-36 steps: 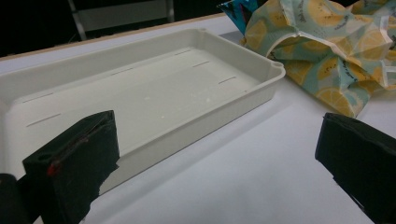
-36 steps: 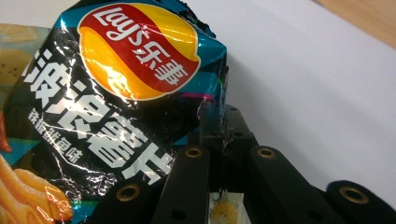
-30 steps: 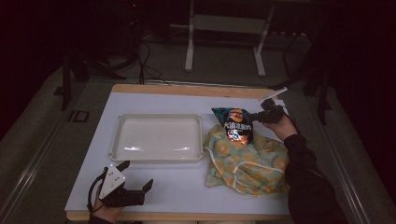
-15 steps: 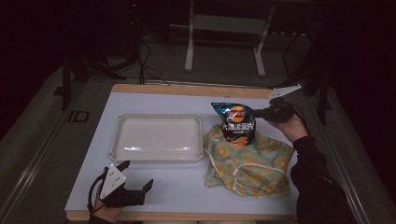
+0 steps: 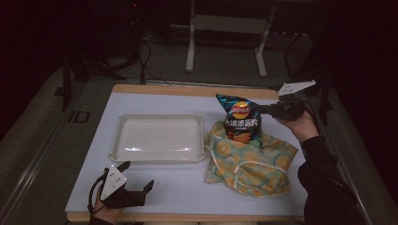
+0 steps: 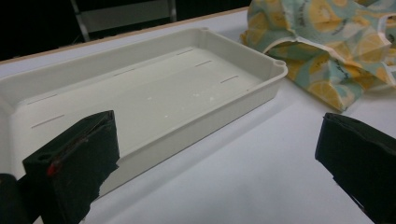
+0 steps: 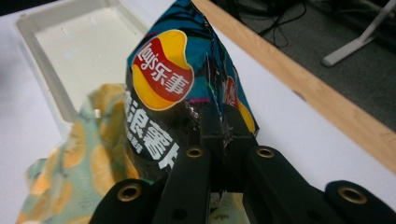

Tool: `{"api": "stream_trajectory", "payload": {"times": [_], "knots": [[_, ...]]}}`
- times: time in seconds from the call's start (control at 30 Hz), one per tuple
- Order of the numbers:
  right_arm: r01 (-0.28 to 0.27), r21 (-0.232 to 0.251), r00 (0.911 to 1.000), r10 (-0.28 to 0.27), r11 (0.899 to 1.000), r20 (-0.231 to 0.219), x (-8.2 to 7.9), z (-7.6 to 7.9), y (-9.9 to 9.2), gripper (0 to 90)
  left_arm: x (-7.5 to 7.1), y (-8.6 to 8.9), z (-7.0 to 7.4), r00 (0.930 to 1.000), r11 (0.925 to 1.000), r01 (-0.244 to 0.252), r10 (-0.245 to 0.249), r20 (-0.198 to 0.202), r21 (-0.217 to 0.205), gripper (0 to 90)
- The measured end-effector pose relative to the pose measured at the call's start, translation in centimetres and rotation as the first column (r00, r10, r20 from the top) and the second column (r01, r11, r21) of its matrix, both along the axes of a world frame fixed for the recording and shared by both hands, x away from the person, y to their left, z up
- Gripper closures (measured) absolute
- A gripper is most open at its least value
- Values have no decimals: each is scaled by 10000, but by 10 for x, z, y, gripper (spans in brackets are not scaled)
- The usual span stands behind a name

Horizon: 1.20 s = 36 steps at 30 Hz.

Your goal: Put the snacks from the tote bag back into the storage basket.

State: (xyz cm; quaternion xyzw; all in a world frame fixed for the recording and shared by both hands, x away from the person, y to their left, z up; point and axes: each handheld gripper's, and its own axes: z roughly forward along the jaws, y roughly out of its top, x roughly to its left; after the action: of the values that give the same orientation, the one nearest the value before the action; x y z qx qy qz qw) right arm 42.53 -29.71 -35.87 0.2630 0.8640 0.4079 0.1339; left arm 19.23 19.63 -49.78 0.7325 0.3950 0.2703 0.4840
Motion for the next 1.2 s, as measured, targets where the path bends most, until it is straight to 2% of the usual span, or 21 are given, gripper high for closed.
{"api": "stream_trajectory", "payload": {"times": [0.07, 0.1, 0.6, 0.63, 0.67, 0.7, 0.73, 0.77, 0.8, 0.87, 1.0, 1.2], "knots": [[-6, 5, 10000, 6, 10000, 65, -1, 3, -1, 898, 0, 0, 0, 10000, 9999, 19, -19, -1, 120, 2], [-22, 17, 9998, 22, 10000, 209, -4, 11, -2, 898, 0, -1, 0, 10000, 9999, 25, -25, 7, 128, 2], [427, 210, 9937, -446, 9989, 1029, -14, 66, -4, 899, 0, 0, 0, 10000, 10000, -10, 10, 35, 63, 2], [427, 210, 9937, -446, 9989, 1029, -14, 66, -4, 899, 0, 0, 0, 10000, 10000, -10, 10, 35, 63, 2], [452, 242, 9926, -476, 9987, 1115, -15, 70, -4, 899, 0, 0, 0, 10000, 10000, -10, 10, 35, 63, 2], [513, 310, 9902, -549, 9982, 1283, -15, 82, -2, 898, 0, 0, 0, 10000, 10000, 4, -4, 18, 66, 2], [513, 310, 9902, -549, 9982, 1283, -15, 82, -2, 898, 0, 0, 0, 10000, 10000, 7, -8, 14, 80, 2], [583, 283, 9886, -617, 9979, 1375, -15, 90, 1, 898, 0, 0, 0, 10000, 10000, 15, -15, 12, 77, 2], [583, 283, 9886, -617, 9979, 1375, -15, 90, 1, 898, 0, 0, 0, 10000, 10000, 15, -15, 12, 77, 1], [625, 294, 9861, -663, 9976, 1523, -13, 100, 7, 898, 0, 0, 0, 10000, 10000, 3, -3, 2, 89, 2], [613, 329, 9846, -659, 9976, 1620, -11, 106, 15, 898, 0, 1, 0, 10000, 9999, -19, 19, 11, 99, 2], [386, 384, 9833, -448, 9985, 1762, -9, 113, 41, 898, -1, 1, 0, 10000, 10000, 24, -24, 7, 59, 1]]}}
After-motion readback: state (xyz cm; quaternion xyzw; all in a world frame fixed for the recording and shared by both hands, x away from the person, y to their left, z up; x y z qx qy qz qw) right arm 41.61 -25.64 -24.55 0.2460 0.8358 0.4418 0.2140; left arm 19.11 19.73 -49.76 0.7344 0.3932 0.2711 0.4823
